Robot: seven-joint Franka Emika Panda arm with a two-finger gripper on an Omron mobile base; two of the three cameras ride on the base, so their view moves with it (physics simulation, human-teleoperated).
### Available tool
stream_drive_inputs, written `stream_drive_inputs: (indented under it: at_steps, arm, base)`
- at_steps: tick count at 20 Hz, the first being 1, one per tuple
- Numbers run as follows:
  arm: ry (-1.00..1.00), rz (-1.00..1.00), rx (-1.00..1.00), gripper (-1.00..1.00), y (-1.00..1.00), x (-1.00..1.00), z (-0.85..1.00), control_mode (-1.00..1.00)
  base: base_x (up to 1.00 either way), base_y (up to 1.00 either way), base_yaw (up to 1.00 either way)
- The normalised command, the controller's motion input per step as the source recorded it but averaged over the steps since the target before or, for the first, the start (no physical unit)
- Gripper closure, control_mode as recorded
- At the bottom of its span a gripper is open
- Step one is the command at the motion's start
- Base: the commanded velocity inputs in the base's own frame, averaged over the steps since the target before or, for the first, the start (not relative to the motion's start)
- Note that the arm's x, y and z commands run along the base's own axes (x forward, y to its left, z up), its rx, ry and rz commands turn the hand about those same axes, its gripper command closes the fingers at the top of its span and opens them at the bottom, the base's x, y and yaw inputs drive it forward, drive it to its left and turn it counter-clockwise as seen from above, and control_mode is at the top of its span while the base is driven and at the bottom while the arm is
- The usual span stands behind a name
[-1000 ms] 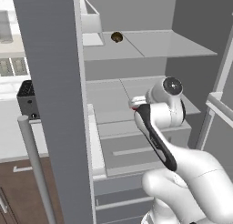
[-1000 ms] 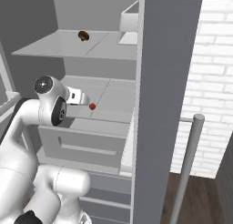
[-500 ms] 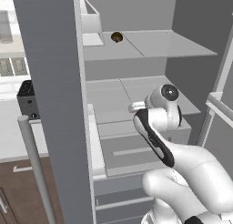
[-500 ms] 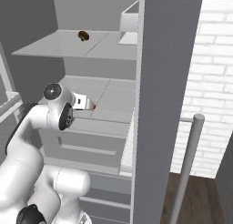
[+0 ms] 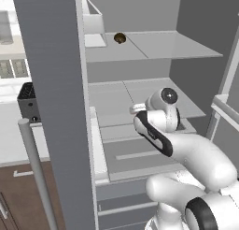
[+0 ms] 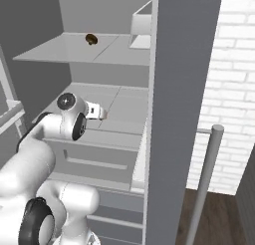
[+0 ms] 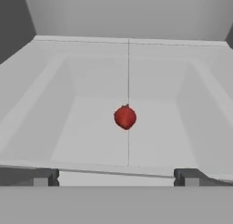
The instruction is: Take the strawberry from the fridge and place it on top of the pancake, located on the dining counter.
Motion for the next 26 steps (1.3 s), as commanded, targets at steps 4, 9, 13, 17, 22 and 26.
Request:
stream_drive_inputs:
  at_steps: [4,9,13,17,22,26]
  arm:
    - [0.13,0.0,0.0,-1.0,-0.01,0.42,0.0,-1.0]
    - [0.17,0.0,0.0,-1.0,-0.03,0.34,-0.03,-1.0]
    - [0.12,0.0,0.0,-1.0,-0.03,0.29,-0.19,-1.0]
    - [0.07,0.06,0.0,-1.0,-0.13,0.14,-0.43,-1.0]
    - [0.04,0.0,0.0,-1.0,-0.02,0.23,-0.29,-1.0]
    - [0.02,0.0,0.0,-1.0,0.0,0.25,-0.19,-1.0]
  base:
    - [0.0,0.0,0.0]
    - [0.0,0.0,0.0]
    - [0.0,0.0,0.0]
    - [0.0,0.0,0.0]
    - [0.0,0.0,0.0]
    - [0.0,0.0,0.0]
